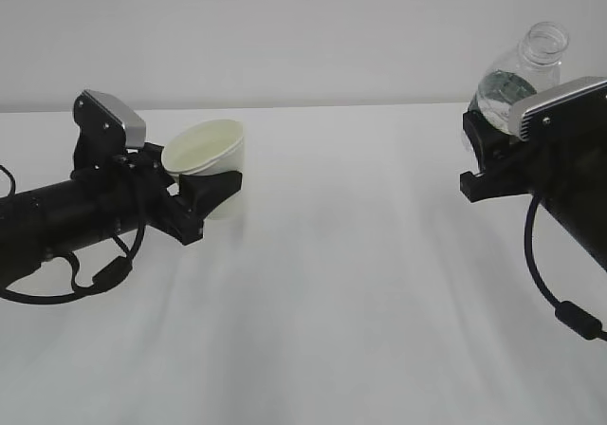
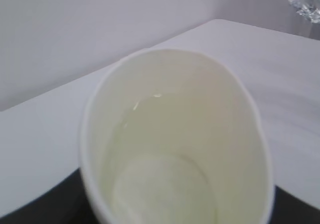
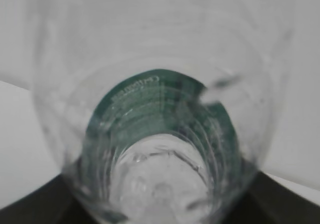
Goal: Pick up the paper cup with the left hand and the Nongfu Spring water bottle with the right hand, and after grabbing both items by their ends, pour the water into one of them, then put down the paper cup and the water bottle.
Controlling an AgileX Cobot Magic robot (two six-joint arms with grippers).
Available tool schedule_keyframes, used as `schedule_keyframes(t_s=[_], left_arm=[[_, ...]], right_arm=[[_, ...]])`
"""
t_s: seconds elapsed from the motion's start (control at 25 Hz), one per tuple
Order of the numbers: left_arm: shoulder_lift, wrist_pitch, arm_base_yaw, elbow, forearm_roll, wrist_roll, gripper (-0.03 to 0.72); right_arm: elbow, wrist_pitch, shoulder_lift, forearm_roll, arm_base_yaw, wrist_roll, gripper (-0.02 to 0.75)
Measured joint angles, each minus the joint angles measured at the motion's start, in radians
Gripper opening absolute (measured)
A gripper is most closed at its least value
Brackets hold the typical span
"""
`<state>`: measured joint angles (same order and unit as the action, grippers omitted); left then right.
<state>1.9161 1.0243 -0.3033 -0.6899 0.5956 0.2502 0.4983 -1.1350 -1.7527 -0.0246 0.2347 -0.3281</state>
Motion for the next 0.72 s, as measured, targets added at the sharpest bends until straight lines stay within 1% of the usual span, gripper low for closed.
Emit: schedule_keyframes(t_s=[0.72], left_arm=[[0.0, 0.0, 0.156, 0.0, -0.09, -0.002, 0.414]], right_arm=[[0.0, 0.0, 0.0, 0.0, 0.0, 0.004, 0.447]])
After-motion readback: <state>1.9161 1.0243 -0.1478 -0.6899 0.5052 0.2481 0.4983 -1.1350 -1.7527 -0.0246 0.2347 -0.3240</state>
